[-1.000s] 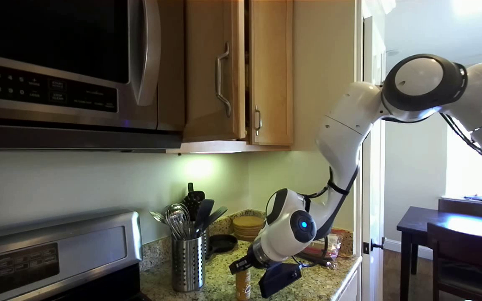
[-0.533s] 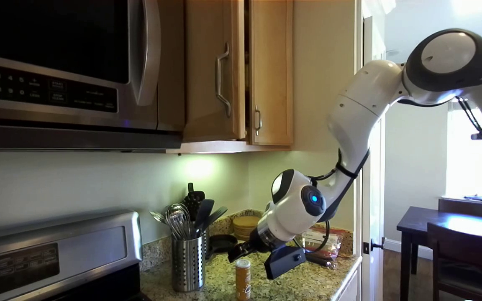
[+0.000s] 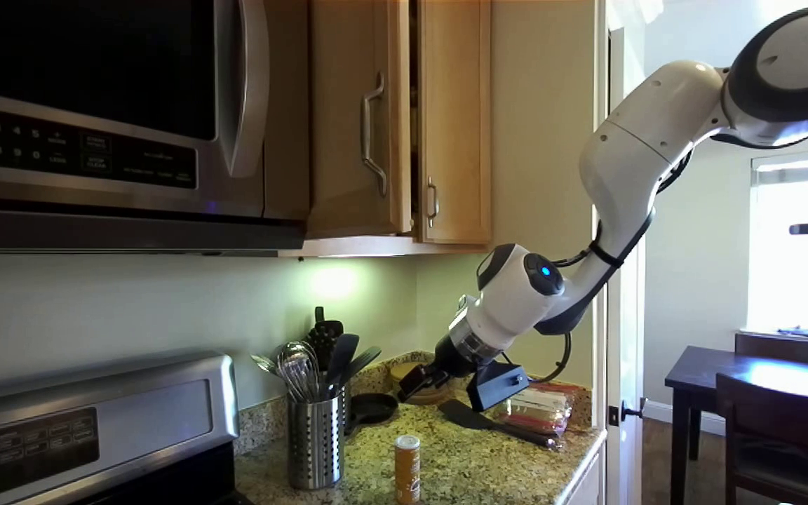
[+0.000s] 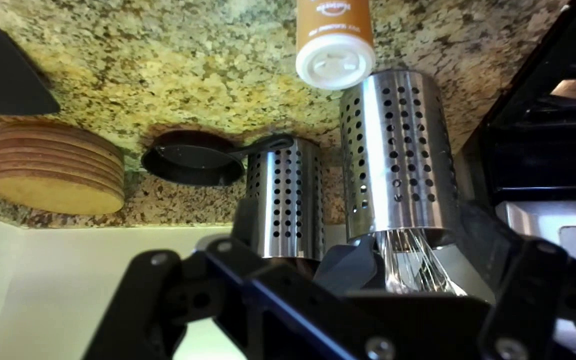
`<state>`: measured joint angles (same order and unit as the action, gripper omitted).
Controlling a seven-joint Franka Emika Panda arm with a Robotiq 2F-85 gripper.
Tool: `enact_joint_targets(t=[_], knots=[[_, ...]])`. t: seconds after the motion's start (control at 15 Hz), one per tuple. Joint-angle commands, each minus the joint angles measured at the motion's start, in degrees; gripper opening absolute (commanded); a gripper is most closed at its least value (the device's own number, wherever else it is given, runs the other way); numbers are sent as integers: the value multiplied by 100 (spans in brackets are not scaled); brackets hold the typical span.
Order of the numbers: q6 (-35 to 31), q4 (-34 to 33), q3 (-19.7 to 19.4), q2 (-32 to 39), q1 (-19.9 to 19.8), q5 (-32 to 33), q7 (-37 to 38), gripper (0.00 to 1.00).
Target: Open the top left cabinet door then remove the brown bottle out of the cabinet and close the left cabinet door
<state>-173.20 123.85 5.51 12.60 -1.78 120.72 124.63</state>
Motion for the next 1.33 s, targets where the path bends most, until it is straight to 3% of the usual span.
enact_joint_targets(t=[0.0, 1.13, 1.27], knots=[[-12, 36, -40, -60, 0, -41, -64, 100], [-13, 104, -55, -107, 7, -58, -81, 100], [-157, 279, -130, -389, 15, -225, -362, 100]])
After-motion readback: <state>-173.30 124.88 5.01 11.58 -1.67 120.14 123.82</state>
